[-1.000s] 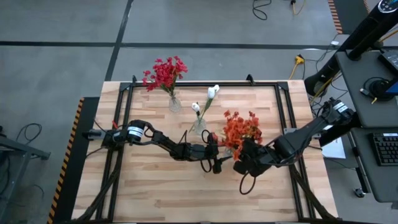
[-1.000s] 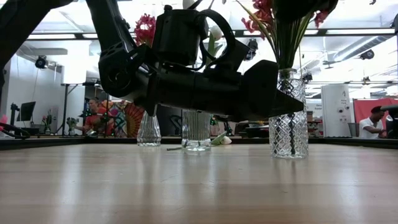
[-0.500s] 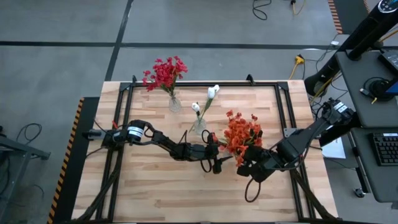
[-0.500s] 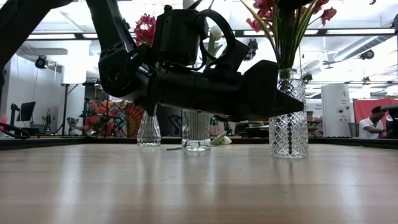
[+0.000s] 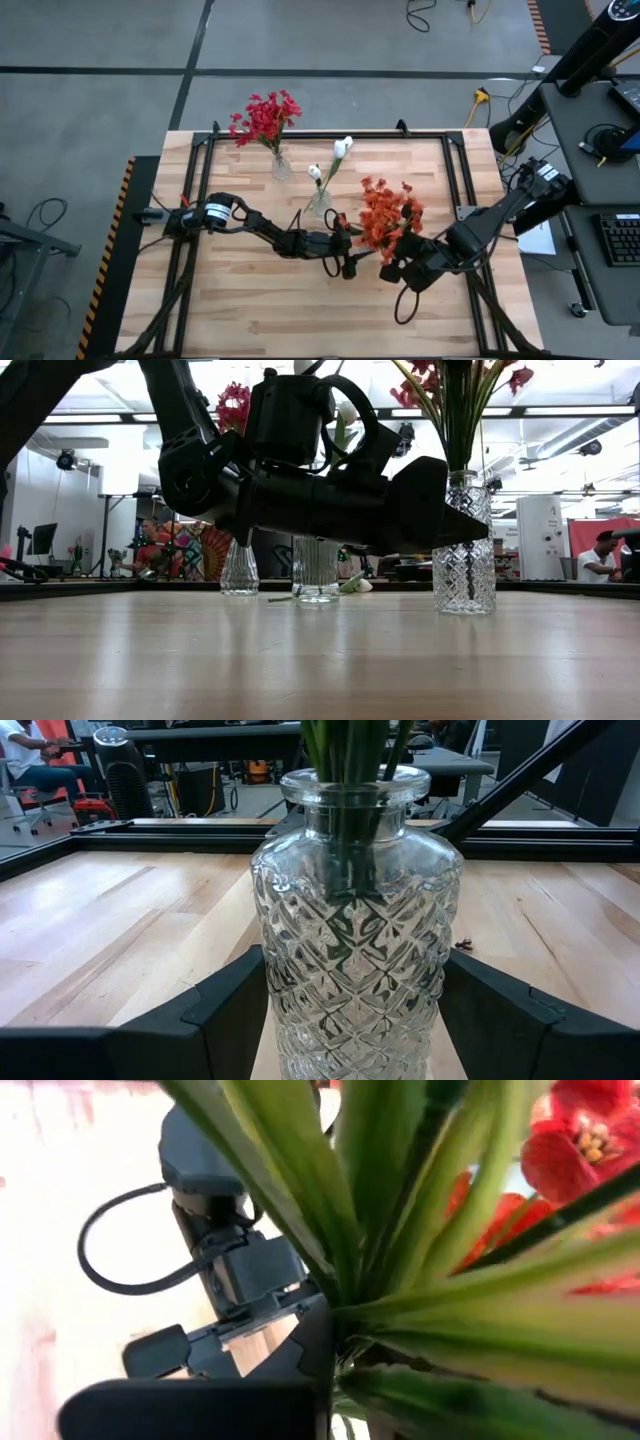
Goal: Sort flowers into vase by color
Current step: Put the orange sprig flower into the bottom right transparent glass vase
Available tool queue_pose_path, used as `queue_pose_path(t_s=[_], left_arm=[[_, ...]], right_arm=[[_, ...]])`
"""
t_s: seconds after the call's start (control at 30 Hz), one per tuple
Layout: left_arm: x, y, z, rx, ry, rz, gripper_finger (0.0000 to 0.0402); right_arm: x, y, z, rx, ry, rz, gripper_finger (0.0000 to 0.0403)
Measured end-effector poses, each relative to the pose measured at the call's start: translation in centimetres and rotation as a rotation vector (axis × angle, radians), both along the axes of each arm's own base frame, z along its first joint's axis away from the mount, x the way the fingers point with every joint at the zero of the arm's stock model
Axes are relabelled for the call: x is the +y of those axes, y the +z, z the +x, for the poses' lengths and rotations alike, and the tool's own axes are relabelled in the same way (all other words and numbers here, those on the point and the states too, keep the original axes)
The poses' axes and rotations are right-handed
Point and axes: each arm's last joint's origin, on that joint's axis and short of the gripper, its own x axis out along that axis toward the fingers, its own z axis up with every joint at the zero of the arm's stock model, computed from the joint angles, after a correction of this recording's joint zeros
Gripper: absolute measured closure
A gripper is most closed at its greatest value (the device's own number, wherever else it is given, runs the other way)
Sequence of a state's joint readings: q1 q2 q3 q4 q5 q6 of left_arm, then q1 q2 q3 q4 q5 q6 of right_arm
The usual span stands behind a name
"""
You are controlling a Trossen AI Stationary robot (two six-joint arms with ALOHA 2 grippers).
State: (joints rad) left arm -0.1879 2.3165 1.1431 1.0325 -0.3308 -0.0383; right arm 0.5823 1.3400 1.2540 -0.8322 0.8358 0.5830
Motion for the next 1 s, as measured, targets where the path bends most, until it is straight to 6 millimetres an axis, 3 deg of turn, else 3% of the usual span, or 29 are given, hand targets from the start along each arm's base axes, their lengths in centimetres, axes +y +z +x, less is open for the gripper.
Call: queue_pose_path(t_s=[0.43, 1.0], left_arm=[[0.0, 0.0, 0.0, 0.0, 0.0, 0.0, 0.0155], [0.0, 0.0, 0.0, 0.0, 0.0, 0.0, 0.0155]], right_arm=[[-0.3, 1.1, -0.3, -0.03, -0.077, 0.082, 0.0383], [-2.8, 2.0, -0.4, -0.081, -0.219, 0.232, 0.0385]])
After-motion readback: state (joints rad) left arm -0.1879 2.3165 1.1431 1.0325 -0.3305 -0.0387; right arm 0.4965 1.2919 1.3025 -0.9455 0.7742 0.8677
